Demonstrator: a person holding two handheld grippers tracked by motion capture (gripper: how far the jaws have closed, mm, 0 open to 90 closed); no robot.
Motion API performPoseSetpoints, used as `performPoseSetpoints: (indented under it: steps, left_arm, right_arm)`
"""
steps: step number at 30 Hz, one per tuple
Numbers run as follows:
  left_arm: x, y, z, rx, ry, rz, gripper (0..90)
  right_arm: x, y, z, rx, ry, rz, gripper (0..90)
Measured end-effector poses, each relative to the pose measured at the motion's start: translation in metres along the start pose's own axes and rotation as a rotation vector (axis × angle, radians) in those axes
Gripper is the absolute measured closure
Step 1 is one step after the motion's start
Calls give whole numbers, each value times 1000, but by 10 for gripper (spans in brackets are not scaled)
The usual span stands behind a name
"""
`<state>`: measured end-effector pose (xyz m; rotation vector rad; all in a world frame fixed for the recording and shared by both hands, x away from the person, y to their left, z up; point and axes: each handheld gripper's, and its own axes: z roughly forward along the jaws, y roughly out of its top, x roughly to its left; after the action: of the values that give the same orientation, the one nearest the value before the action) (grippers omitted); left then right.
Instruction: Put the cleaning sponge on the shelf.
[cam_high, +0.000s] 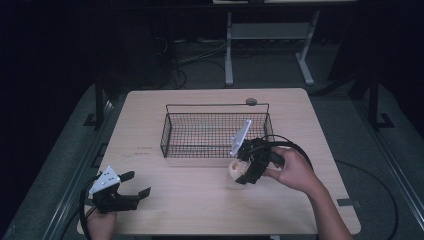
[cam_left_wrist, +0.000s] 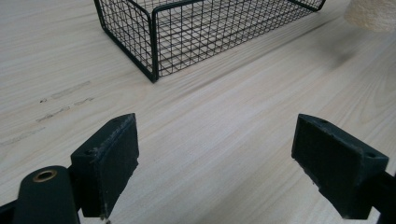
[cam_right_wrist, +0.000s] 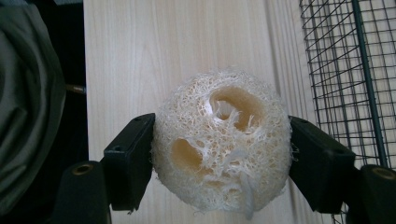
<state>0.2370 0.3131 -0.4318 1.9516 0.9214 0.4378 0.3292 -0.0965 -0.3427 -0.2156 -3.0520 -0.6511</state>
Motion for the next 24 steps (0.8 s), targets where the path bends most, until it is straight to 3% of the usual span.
performPoseSetpoints:
  steps: [13, 24]
  left_arm:
    - [0, 0, 0, 1, 2, 0, 136]
    - [0, 0, 0, 1, 1, 0, 137]
  right_arm:
    - [-9, 3, -7, -9, 6, 8, 284]
    - [-25, 11, -19, -12, 14, 16, 285]
